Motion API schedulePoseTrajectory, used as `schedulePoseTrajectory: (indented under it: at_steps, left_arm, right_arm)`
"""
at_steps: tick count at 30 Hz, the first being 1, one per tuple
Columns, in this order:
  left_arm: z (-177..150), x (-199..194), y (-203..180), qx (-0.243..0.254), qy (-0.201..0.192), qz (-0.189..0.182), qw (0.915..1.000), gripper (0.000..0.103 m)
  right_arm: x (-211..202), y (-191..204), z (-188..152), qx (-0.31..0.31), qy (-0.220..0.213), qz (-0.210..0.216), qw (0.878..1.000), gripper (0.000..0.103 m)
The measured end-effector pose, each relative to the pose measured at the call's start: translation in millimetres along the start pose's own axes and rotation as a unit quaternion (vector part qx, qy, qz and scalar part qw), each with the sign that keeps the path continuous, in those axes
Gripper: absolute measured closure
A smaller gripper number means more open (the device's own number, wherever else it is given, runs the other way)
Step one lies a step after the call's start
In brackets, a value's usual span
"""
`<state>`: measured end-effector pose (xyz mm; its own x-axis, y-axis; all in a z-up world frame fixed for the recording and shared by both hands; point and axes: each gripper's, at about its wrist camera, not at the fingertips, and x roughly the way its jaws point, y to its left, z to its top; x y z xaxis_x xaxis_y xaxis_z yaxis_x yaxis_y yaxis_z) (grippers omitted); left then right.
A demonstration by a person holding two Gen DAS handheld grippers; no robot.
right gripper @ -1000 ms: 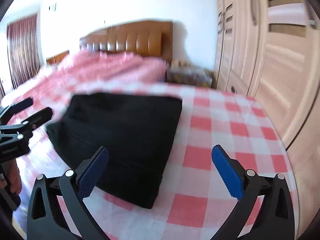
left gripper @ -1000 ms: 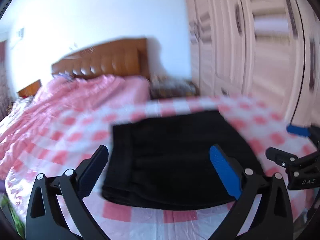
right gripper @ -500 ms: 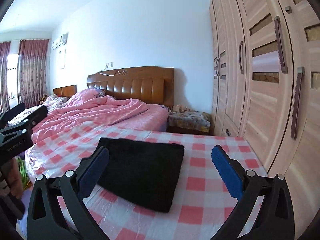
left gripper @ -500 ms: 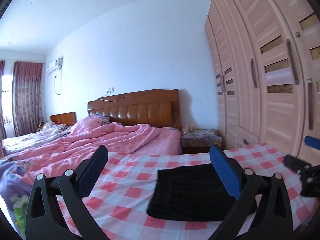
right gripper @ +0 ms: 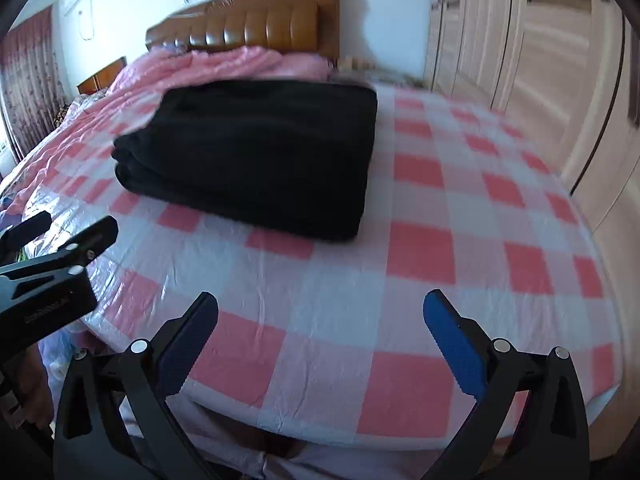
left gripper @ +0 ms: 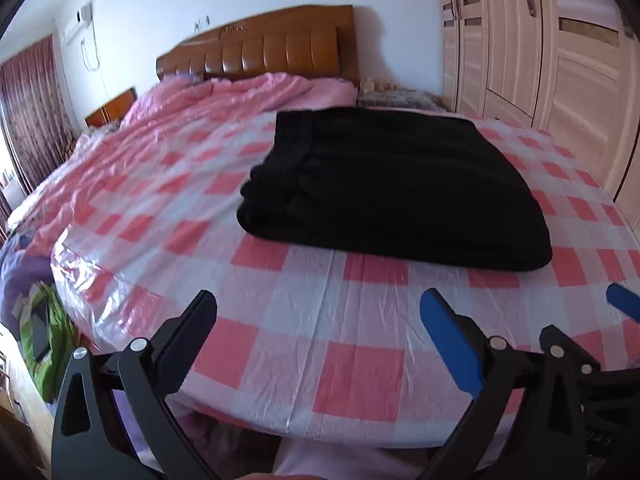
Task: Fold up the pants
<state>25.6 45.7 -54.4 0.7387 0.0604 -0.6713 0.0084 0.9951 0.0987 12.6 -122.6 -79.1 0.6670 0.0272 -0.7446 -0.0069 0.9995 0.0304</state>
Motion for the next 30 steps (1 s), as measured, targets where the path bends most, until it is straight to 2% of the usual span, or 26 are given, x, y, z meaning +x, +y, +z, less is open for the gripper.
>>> schedulePoseTrajectory:
  at_steps: [7, 15, 30]
  left_arm:
    - [-4, 2, 7, -0.023, 0.012, -0.021, 0.9995, 0.001]
    - [-5, -1, -1, -0.005, 0.009, -0.026, 0.9996, 0.001]
    - [-6, 0, 0, -0.006, 0.01, -0.031, 0.9995, 0.001]
  right_arm:
    - [-2, 4, -9, -0.002, -0.004, -0.003, 1.0, 0.004]
    - [1, 10, -7, -0.02, 0.0, -0.001, 1.0, 0.004]
    - [3, 9, -7, -0.017, 0.005, 0.0, 1.0, 0.004]
